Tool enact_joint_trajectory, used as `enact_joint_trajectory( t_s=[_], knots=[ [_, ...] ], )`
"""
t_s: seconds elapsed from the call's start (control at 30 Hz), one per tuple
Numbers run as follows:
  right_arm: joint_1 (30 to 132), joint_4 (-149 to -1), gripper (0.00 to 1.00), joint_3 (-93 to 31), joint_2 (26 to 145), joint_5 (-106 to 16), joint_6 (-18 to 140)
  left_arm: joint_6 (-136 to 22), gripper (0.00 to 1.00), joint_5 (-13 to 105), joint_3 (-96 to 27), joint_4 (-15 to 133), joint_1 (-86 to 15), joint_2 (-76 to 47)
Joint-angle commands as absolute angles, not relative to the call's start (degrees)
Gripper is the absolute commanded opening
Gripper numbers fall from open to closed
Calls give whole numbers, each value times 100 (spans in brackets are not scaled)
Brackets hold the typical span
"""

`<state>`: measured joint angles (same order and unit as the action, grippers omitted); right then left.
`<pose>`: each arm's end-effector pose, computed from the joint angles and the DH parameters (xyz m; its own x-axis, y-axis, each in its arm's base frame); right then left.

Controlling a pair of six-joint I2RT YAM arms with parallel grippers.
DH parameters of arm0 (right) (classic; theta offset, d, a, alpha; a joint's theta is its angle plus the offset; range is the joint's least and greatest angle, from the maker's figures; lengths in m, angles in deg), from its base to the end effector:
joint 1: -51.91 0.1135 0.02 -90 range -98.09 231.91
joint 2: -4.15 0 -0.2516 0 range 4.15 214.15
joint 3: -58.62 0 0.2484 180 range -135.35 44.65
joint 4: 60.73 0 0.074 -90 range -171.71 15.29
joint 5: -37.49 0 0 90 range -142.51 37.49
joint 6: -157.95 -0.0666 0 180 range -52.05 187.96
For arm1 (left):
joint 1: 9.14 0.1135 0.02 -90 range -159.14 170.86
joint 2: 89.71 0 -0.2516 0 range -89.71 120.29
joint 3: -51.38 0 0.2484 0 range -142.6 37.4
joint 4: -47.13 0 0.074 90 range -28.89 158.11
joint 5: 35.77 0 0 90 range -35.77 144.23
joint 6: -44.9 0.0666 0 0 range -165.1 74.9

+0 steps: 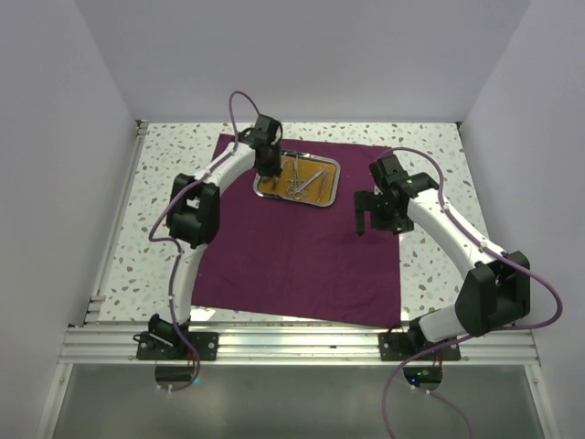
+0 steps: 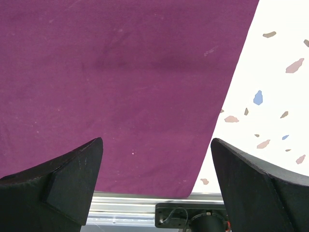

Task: Open and lay out the surgical kit
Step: Pick up the medical item from the container.

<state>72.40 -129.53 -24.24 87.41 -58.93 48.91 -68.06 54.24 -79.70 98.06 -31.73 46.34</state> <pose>0.2730 0.0941 0.2306 -0.9291 -0.0011 -0.3698 -0.0080 0.9998 0.0170 0.4870 -0.2026 0.1502 -0.8538 -0.0673 -0.5163 0.0554 0.9742 -0.2186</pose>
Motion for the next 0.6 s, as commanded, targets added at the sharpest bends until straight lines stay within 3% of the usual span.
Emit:
enact_joint_trajectory(
  t_s=[0.0, 0.57],
  knots=[
    [7221, -12929, 97, -2496, 8738, -5858, 5011, -6716, 30, 5309, -7976, 9539, -3278, 4696],
    [7212, -12920, 97, -2461, 8870, -5884, 5020, -6619, 30, 6126, -7870, 9582, -3471, 4547]
  ],
)
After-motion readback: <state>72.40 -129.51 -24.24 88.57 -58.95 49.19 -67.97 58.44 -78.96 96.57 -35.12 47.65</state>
